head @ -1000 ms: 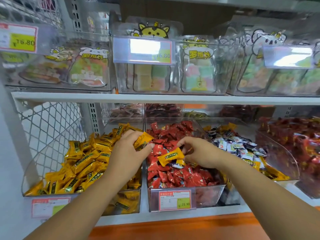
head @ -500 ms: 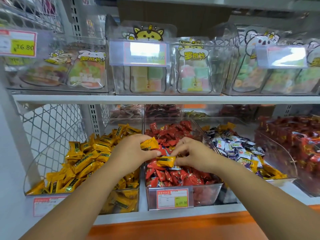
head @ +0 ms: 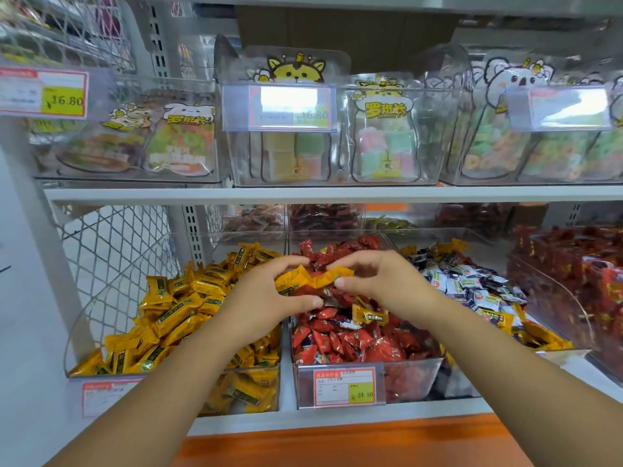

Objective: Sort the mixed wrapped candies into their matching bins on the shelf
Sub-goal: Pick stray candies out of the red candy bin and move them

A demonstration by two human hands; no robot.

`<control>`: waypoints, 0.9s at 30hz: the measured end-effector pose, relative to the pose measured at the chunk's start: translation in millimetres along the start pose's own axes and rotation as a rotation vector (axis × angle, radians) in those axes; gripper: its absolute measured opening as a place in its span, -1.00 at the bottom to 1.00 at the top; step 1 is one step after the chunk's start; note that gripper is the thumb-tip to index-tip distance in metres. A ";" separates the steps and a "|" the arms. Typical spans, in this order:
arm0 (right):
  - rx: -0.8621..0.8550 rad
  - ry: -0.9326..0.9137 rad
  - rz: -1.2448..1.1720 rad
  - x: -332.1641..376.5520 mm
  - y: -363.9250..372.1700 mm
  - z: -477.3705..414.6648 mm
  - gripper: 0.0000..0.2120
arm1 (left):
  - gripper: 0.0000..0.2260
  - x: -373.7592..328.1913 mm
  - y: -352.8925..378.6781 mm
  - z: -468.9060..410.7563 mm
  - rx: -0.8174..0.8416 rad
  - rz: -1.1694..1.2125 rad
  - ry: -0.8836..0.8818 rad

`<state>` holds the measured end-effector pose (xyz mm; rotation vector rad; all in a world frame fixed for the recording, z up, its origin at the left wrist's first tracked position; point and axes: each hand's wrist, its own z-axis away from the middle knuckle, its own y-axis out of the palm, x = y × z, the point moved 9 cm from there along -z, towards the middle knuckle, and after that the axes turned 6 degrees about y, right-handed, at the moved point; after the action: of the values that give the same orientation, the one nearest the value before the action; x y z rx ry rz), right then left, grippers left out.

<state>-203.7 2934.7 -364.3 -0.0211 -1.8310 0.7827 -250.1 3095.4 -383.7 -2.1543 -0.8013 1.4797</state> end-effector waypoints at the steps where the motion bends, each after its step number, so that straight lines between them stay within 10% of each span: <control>1: 0.016 0.017 -0.093 2.0 0.6 0.6 -0.86 | -0.48 -0.2 -1.3 -0.5 -0.017 -0.003 0.004; 7: 0.091 0.138 -0.079 -3.5 -3.4 -3.4 -0.81 | -0.90 -6.5 -10.9 -1.3 -0.101 -0.017 0.038; 12: 0.214 0.287 0.731 -40.8 -9.5 1.7 -0.60 | -0.90 -6.2 -20.6 4.5 -0.154 0.054 0.007; 20: 0.233 0.272 0.684 -58.3 21.7 1.0 -0.55 | -0.98 -6.0 -22.3 14.6 -0.150 0.149 -0.047; 27: 0.131 0.312 0.452 -42.1 -7.4 -3.7 -0.53 | -0.46 20.4 -28.3 18.7 -0.180 0.014 -0.202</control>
<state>-180.8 2915.0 -394.9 -0.4611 -1.4892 1.1434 -268.5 3130.3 -387.2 -2.1637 -1.0264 1.7108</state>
